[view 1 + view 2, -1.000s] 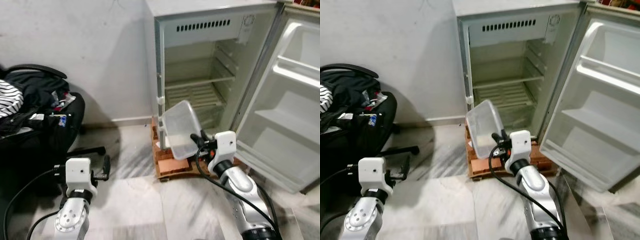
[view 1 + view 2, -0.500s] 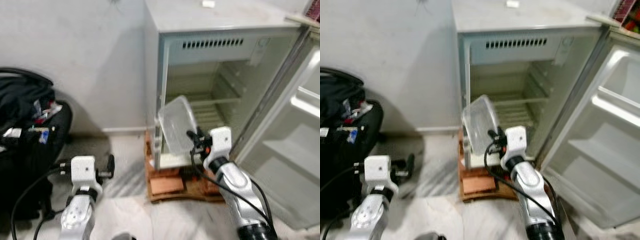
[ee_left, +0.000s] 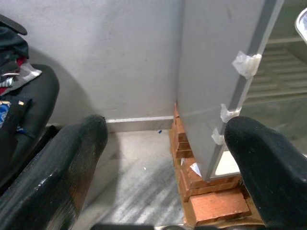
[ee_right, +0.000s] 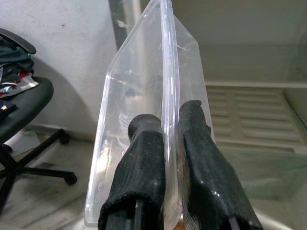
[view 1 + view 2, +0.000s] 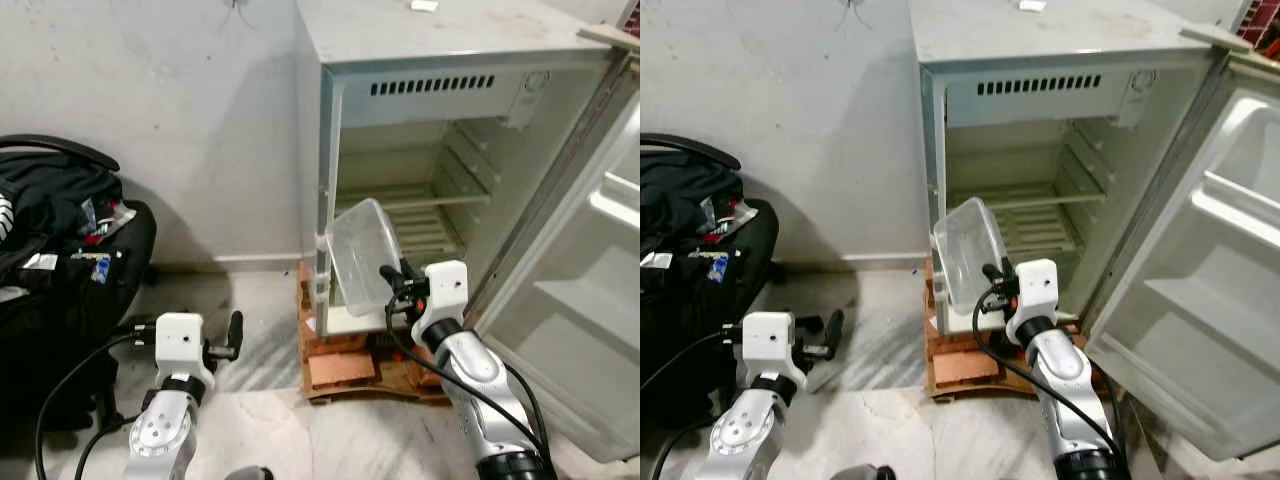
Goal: Restocking fridge
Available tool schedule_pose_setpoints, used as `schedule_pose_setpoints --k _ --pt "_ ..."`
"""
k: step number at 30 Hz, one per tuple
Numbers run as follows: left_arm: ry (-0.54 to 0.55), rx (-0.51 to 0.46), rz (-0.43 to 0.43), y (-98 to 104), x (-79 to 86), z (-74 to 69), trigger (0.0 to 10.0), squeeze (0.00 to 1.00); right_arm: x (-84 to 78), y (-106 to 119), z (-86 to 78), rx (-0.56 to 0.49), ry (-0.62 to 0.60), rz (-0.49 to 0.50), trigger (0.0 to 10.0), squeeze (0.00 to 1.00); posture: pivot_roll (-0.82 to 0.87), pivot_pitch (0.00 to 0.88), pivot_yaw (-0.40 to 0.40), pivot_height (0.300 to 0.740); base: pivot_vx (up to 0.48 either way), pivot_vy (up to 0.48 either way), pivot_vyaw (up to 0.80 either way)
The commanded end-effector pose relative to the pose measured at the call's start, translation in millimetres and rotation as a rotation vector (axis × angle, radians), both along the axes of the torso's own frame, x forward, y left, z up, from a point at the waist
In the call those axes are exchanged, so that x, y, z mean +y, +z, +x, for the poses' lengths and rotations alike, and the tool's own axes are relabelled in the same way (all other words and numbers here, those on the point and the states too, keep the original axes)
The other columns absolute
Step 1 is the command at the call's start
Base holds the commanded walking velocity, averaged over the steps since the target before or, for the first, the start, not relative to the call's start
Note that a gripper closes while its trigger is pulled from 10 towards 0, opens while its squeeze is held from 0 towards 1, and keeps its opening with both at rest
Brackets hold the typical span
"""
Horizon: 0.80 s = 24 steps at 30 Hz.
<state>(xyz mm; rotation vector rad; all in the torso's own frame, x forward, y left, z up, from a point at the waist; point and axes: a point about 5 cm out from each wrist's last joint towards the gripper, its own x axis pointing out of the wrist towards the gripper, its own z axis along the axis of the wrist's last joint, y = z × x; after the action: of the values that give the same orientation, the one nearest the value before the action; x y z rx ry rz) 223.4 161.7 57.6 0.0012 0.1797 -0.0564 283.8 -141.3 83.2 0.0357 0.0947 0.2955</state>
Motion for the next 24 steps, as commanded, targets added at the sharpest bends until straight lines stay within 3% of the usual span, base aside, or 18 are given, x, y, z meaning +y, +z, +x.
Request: schedule_pose_setpoints --k 1,10,18,24 --pt "-0.004 0.003 -0.009 1.8 -0.5 1.3 10.0 0.00 -5.7 1.9 1.0 -0.013 -0.024 -0.006 10.0 0.00 -0.04 0.085 0.035 0.740 0.000 -0.469 0.00" --pt "-0.007 0.006 0.000 0.9 -1.3 -0.9 10.0 0.00 -5.1 -0.2 -0.7 -0.008 -0.019 -0.011 10.0 0.00 -0.03 0.088 0.033 0.740 0.000 -0.352 0.00" --pt "0.008 -0.007 -0.022 2.2 -3.6 -9.9 10.0 0.00 -5.4 -1.0 -1.8 -0.009 -0.023 -0.010 10.0 0.00 -0.02 0.098 0.036 0.740 0.000 0.000 0.00" --pt "0.050 0.006 -0.024 -0.3 7.8 -16.8 10.0 0.00 -3.7 -4.2 -5.6 0.002 -0.018 0.003 10.0 0.00 -0.01 0.110 0.029 0.740 0.000 0.000 0.00"
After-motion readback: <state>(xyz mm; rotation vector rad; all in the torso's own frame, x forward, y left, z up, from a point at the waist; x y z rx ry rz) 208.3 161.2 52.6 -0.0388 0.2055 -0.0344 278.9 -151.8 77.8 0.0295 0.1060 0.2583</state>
